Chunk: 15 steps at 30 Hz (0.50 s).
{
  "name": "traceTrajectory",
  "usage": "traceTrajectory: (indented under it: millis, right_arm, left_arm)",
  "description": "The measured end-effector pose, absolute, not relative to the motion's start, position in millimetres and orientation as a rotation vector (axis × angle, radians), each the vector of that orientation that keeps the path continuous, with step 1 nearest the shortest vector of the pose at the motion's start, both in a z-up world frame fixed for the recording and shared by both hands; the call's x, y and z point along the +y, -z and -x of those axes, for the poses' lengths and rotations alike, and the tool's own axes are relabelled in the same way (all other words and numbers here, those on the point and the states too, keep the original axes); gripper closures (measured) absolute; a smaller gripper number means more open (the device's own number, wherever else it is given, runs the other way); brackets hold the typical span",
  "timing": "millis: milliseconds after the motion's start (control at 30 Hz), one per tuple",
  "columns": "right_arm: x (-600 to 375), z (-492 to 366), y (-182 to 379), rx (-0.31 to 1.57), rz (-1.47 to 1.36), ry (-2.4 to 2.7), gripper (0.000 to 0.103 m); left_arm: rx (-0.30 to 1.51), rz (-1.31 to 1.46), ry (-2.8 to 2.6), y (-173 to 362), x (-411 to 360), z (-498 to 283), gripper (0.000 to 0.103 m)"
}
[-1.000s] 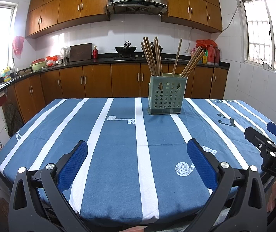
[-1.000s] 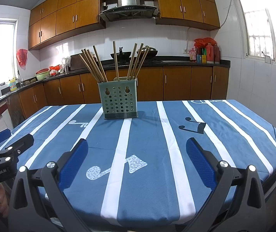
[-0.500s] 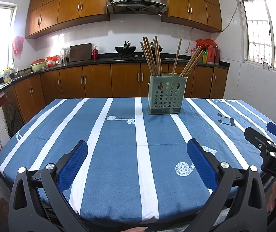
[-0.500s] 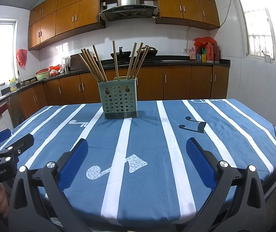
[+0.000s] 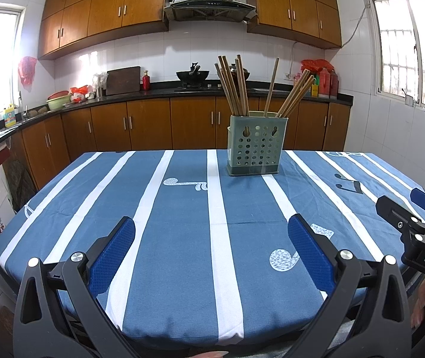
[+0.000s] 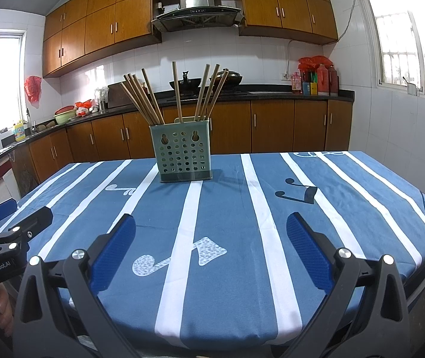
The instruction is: Organize utensils
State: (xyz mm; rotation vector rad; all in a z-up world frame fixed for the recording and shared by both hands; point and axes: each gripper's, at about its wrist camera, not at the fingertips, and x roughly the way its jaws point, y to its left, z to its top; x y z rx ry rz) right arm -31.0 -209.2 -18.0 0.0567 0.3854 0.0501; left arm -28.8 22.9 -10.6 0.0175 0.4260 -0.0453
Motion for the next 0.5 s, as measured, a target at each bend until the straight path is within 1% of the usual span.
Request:
traceTrajectory:
  millis: [500]
  right_arm:
    - [-209.1,31.1,17.7,0.387,-0.059,-0.050,0.004]
  left_arm:
    - [0.430,-0.017,0.048,13.2,22.5,28.2,0.002]
